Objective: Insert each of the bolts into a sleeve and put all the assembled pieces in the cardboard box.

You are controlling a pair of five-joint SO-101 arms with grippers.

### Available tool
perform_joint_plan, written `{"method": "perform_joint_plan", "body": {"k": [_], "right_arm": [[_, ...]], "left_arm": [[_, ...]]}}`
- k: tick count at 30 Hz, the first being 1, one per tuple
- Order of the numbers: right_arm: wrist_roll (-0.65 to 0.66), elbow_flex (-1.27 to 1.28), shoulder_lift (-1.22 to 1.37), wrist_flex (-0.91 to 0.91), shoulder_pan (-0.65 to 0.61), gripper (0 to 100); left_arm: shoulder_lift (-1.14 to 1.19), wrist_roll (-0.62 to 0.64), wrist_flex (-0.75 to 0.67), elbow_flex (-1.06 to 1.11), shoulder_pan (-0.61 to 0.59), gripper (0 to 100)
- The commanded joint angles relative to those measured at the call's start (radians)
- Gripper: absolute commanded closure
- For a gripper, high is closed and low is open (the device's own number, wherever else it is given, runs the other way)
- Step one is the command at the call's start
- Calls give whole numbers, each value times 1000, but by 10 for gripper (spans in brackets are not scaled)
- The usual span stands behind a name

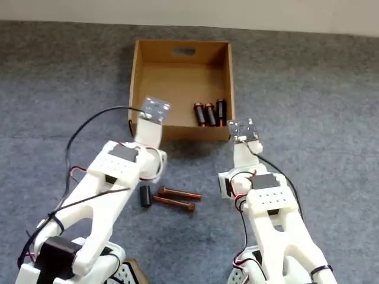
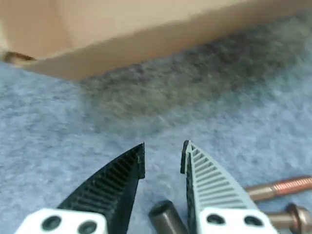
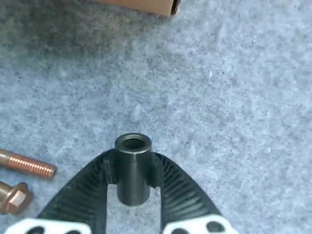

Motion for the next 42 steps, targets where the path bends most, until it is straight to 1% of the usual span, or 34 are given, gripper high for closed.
{"method": "perform_joint_plan", "body": {"k": [1, 4, 8, 18, 23, 31, 39, 42], "right_arm": [[-2, -4, -1, -18, -5, 992], [0, -2, -1, -18, -5, 992], [2, -2, -1, -18, -5, 992], [3, -4, -1, -18, -5, 992], [5, -4, -1, -18, -5, 992], [5, -4, -1, -18, -5, 992], [5, -2, -1, -18, -5, 992], [5, 1, -1, -18, -5, 992]], "left_arm": [[-13, -2, 81, -68, 62, 859], [-7, -2, 155, -99, 90, 859], [-7, 0, 193, -104, 117, 859], [-13, -2, 196, -99, 133, 859], [-8, -6, 253, -99, 131, 861], [-5, -6, 261, -99, 136, 860], [-5, -2, 255, -61, 240, 859], [-5, -2, 255, -64, 229, 859]]}}
